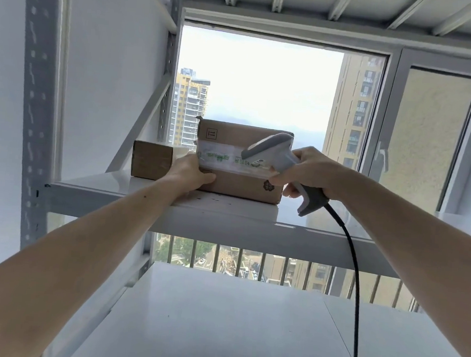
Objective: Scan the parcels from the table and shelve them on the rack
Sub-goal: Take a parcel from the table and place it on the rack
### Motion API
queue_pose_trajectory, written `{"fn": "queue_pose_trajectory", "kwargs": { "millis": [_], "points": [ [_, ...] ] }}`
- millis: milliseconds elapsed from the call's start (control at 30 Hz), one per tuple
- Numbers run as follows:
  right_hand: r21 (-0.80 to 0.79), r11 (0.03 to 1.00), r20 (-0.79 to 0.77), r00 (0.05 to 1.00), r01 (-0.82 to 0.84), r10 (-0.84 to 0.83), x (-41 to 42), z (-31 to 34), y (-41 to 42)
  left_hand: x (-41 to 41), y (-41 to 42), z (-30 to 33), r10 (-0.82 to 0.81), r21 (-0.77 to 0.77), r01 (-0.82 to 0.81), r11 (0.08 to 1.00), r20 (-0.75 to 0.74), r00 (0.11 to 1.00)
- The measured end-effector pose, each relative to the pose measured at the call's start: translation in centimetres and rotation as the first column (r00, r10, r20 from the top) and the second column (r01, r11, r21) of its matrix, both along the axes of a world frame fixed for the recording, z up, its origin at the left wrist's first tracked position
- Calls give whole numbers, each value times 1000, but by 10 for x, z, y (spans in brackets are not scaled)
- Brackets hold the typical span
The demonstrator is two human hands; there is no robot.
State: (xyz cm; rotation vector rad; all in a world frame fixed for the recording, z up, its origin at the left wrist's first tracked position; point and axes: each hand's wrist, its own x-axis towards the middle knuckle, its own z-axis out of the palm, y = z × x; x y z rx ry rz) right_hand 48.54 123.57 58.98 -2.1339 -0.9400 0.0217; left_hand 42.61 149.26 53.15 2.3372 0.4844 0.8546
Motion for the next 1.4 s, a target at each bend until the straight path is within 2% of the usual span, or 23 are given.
{"fn": "queue_pose_trajectory", "kwargs": {
  "millis": [600, 700, 833, 1000, 1100, 1233, 1400],
  "points": [
    [39, 997, 47, 996, 70, -72, -18, -2, -2, -14, 0, 1, 29, 4, -29, 1000, 15, 999],
    [65, 994, 55, 994, 92, -96, -24, -3, -8, -24, -4, -3, 67, 46, -69, 997, 58, 996],
    [127, 984, 55, 989, 128, -136, -36, -6, -24, -39, -18, -8, 68, 192, -108, 975, 203, 977],
    [218, 958, 70, 976, 186, -205, -56, -13, -56, -55, -63, -4, -78, 323, -54, 945, 383, 920],
    [248, 931, 70, 954, 267, -292, -69, -19, -89, -54, -106, -7, -256, 334, 105, 937, 451, 855],
    [272, 871, 34, 900, 410, -434, -87, -31, -150, -42, -177, -16, -440, 354, 298, 887, 445, 780],
    [291, 740, 0, 774, 606, -633, -113, -57, -251, -26, -283, -40, -638, 396, 508, 765, 355, 684]
  ]
}}
